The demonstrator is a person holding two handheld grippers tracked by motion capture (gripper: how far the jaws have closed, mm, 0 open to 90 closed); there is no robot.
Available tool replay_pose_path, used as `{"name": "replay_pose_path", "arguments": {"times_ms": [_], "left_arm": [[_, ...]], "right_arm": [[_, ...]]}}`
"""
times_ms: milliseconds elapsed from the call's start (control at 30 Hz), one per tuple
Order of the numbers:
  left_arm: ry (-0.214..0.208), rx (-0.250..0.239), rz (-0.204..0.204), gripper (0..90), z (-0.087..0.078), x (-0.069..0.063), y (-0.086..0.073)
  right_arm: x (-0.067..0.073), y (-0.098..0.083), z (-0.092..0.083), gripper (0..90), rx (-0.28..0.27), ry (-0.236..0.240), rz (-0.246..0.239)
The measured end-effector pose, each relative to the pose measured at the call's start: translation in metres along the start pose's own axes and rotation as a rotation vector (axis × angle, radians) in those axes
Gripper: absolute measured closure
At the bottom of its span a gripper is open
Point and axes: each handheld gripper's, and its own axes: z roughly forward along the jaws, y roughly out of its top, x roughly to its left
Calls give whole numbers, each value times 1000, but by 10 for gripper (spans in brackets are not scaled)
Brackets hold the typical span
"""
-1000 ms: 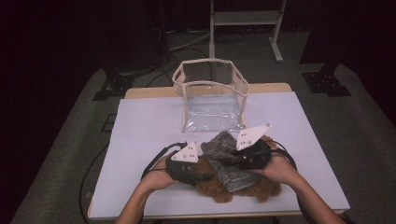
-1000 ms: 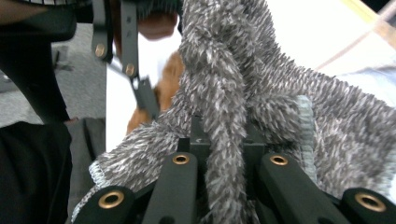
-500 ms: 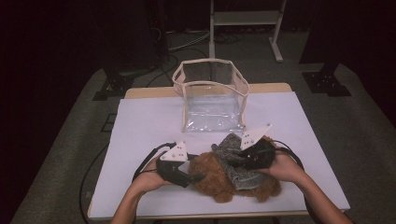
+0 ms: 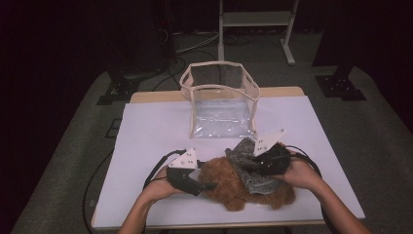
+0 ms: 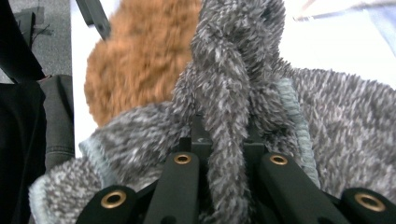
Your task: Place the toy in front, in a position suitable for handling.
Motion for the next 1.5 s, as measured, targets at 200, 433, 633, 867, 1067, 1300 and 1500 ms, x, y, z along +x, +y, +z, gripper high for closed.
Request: {"name": "replay_pose_path", "arguments": {"times_ms": [200,433,633,867,1067,1300,1500], "left_arm": [[-9,-30,-45,190,2,10,-16],[-59,-17,-117,94,18,13,-31],[-59,-14,-131,218,28,10,-28],[-45,-102,-150,409,18,12,-15],[-22,-168,-120,429,-1,14,11],[48,-177,-8,427,-51,17,59],[80,-151,52,420,-77,15,86]], "right_arm": [[-5,-15,-5,816,-28,9,33],[-9,-20,-8,817,-37,22,59],[-8,-23,-10,817,-41,29,65],[-2,-11,-3,816,-61,63,48],[-4,-6,-10,817,-163,58,61],[-7,15,-23,818,-334,80,86],[-8,30,-25,818,-430,108,91]]}}
